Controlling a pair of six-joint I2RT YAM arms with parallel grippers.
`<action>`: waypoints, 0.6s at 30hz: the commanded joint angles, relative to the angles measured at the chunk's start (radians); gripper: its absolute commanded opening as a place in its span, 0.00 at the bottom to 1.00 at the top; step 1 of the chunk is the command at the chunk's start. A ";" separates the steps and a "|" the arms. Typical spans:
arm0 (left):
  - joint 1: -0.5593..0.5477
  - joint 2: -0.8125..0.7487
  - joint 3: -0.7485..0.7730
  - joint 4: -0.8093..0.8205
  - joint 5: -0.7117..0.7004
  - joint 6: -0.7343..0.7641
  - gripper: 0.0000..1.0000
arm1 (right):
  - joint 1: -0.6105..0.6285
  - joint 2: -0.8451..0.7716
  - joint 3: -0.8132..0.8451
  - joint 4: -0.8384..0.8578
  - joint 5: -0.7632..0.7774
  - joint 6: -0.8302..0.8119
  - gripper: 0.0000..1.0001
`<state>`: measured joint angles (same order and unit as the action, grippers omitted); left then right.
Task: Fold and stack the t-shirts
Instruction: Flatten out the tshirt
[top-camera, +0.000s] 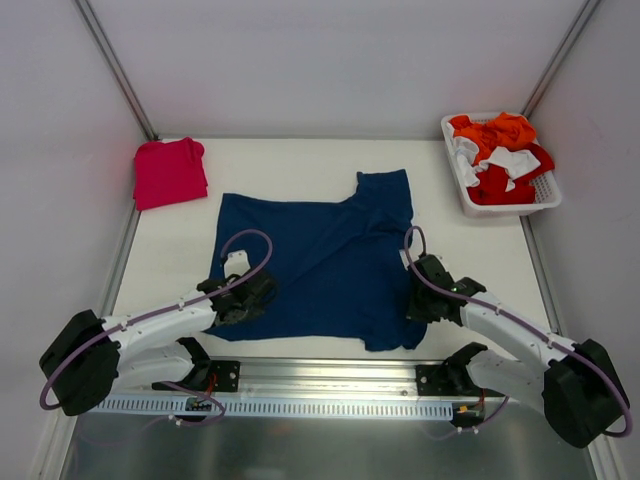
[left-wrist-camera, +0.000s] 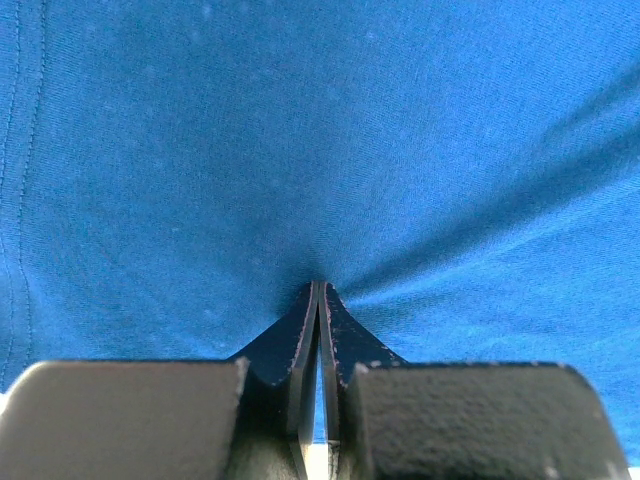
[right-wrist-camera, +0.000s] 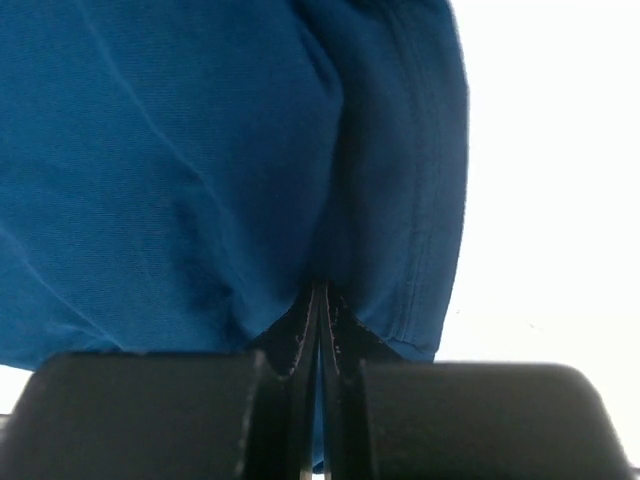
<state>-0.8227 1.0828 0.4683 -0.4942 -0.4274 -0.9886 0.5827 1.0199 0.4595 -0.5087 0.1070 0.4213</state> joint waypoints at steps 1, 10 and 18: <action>0.007 -0.021 -0.013 -0.107 -0.004 -0.024 0.00 | -0.017 -0.037 -0.007 -0.069 0.017 0.007 0.00; 0.013 -0.106 -0.005 -0.191 -0.002 -0.054 0.00 | -0.083 -0.070 0.018 -0.152 0.011 -0.023 0.00; 0.013 -0.155 -0.003 -0.236 -0.001 -0.079 0.00 | -0.112 -0.055 0.015 -0.162 0.003 -0.019 0.01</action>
<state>-0.8223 0.9478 0.4667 -0.6807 -0.4274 -1.0393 0.4824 0.9661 0.4595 -0.6273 0.1101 0.4065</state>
